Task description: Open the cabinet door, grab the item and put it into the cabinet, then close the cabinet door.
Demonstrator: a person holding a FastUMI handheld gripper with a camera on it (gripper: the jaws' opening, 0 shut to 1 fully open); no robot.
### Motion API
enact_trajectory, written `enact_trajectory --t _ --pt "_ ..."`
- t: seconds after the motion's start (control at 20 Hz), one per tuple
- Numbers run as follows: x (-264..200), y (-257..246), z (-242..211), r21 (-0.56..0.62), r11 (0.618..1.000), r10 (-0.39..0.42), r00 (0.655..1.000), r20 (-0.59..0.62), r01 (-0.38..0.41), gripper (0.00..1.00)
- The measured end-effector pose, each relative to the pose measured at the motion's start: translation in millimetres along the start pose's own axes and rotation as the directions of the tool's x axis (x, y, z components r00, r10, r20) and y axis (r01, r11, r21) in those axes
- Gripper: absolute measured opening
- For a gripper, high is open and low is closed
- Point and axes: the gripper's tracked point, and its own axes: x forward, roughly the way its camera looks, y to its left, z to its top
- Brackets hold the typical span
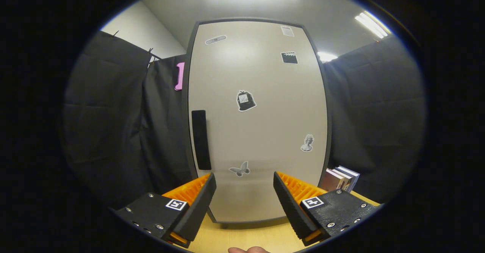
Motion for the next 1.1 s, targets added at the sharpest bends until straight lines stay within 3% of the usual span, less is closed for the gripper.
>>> enact_trajectory --t 0.25,0.65,0.85,0.95,1.0,1.05,1.1 --pt "12 1 5 0.010 1.000 -0.002 1.000 -0.001 0.002 0.94" --pt "75 70 4 -0.038 0.998 0.059 0.998 0.000 -0.059 0.94" --pt "97 92 -8 -0.050 0.996 0.067 0.997 -0.038 -0.069 0.89" --pt "106 87 -10 -0.073 0.997 0.033 0.998 -0.046 -0.036 0.80" --pt "110 90 -7 -0.066 0.997 0.043 0.999 -0.034 -0.045 0.65" --pt "111 95 -4 -0.067 0.996 0.063 0.998 -0.027 -0.064 0.58" --pt "114 97 -4 -0.085 0.995 0.058 0.998 -0.034 -0.060 0.43"
